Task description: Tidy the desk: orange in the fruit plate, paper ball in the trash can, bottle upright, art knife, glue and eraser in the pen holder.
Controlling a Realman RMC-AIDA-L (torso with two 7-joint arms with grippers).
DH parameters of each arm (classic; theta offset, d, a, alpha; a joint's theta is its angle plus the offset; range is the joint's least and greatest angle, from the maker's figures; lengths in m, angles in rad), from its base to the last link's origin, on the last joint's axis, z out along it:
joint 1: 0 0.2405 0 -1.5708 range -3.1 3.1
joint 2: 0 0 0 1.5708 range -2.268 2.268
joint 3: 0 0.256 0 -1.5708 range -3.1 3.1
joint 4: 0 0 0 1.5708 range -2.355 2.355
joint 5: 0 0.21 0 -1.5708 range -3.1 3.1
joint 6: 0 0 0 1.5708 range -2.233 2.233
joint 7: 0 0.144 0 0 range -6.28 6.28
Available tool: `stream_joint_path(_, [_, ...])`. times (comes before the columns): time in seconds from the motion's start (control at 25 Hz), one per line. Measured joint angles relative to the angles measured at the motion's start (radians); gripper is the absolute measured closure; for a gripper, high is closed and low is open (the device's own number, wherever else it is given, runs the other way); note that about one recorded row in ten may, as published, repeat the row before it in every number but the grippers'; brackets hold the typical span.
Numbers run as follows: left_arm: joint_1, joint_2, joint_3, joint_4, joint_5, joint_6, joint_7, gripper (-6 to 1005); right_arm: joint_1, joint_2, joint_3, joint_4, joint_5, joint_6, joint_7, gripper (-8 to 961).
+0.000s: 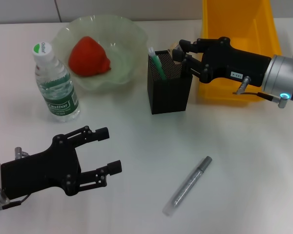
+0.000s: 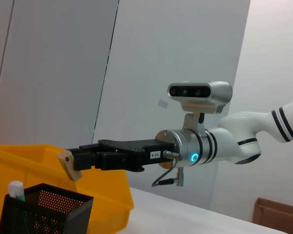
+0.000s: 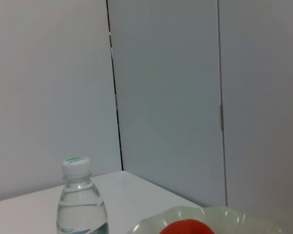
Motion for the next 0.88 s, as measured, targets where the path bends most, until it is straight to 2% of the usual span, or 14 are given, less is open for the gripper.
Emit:
stream_joint_path(0.56, [0.002,0.0,0.0,0.0,0.0,0.003,-0.001,197,0.005,-0.001,-0.001,0.0,0.001,0.003,0.013,524])
stream_joint_path(0.88, [0.001,0.0,0.0,0.0,0.0,0.004,-0.002,198,0.004,0.001,0.005,-0.007,0.015,-0.015,0.026,354])
